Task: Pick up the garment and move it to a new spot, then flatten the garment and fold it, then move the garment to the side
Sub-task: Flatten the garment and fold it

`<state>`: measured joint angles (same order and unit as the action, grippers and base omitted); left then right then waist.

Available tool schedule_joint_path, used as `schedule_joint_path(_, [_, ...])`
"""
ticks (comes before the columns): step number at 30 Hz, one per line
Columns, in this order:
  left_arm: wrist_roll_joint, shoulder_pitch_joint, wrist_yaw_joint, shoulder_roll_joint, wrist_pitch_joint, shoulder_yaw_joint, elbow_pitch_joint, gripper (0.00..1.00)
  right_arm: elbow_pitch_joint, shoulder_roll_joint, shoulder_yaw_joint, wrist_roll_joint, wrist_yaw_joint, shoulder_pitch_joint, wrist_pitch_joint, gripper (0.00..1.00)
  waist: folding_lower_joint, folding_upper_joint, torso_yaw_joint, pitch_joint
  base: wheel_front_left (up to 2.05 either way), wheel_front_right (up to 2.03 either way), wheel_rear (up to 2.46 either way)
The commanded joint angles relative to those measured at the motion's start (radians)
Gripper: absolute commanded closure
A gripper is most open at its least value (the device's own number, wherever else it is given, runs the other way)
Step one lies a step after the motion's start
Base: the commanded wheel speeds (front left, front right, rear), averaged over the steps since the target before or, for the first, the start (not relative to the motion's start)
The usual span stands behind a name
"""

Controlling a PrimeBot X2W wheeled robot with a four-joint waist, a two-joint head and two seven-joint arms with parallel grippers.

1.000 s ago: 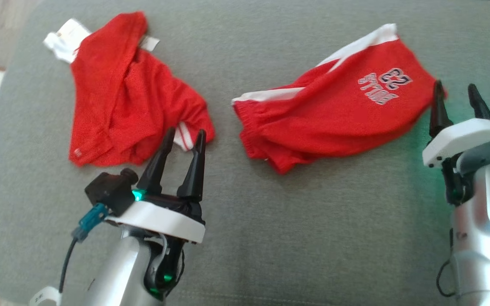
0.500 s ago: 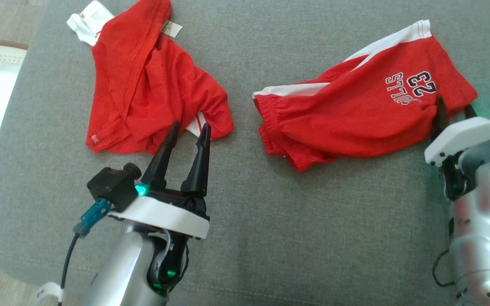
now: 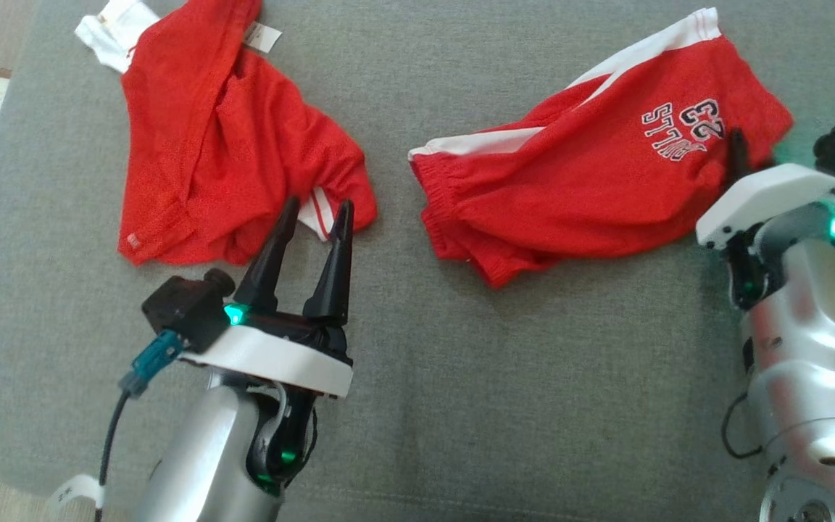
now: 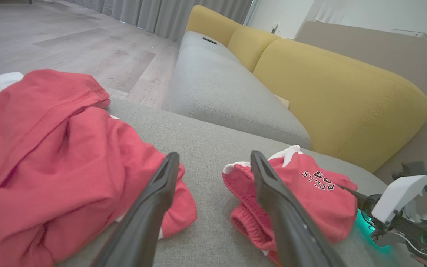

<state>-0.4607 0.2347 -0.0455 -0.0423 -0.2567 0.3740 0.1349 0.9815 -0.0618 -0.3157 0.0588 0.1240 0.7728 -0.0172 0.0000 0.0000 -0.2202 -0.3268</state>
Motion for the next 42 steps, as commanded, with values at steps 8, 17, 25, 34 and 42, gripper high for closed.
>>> schedule_joint_path(8, [0.020, 0.012, -0.010, -0.008, -0.005, -0.050, -0.018, 0.00, 0.038, 0.011, -0.009, 0.013, 0.007, 0.011, -0.143, 1.00, 0.0000, 0.0000, 0.047, 0.051, 0.00, 0.00, 0.00])
schedule_joint_path(17, [0.021, -0.025, -0.012, -0.008, -0.005, -0.046, -0.013, 0.00, 0.014, -0.025, -0.131, -0.003, 0.007, -0.088, -0.203, 1.00, 0.0000, 0.0000, 0.097, 0.128, 0.00, 0.00, 0.00])
schedule_joint_path(25, [0.019, -0.065, -0.011, -0.008, -0.005, -0.054, -0.014, 0.00, -0.070, -0.010, -0.214, -0.024, 0.007, -0.242, -0.185, 1.00, 0.0000, 0.0000, 0.135, 0.180, 0.00, 0.00, 0.00])
schedule_joint_path(34, [0.025, -0.087, -0.015, -0.008, -0.005, -0.059, -0.014, 0.00, -0.128, 0.011, -0.188, -0.019, 0.007, -0.261, -0.191, 1.00, 0.0000, 0.0000, 0.164, 0.188, 0.00, 0.00, 0.00])
schedule_joint_path(42, [0.031, -0.076, -0.019, -0.008, -0.005, -0.056, -0.001, 0.00, -0.108, 0.011, -0.004, 0.082, 0.007, -0.205, -0.238, 1.00, 0.0000, 0.0000, 0.152, 0.203, 0.00, 0.00, 0.00])
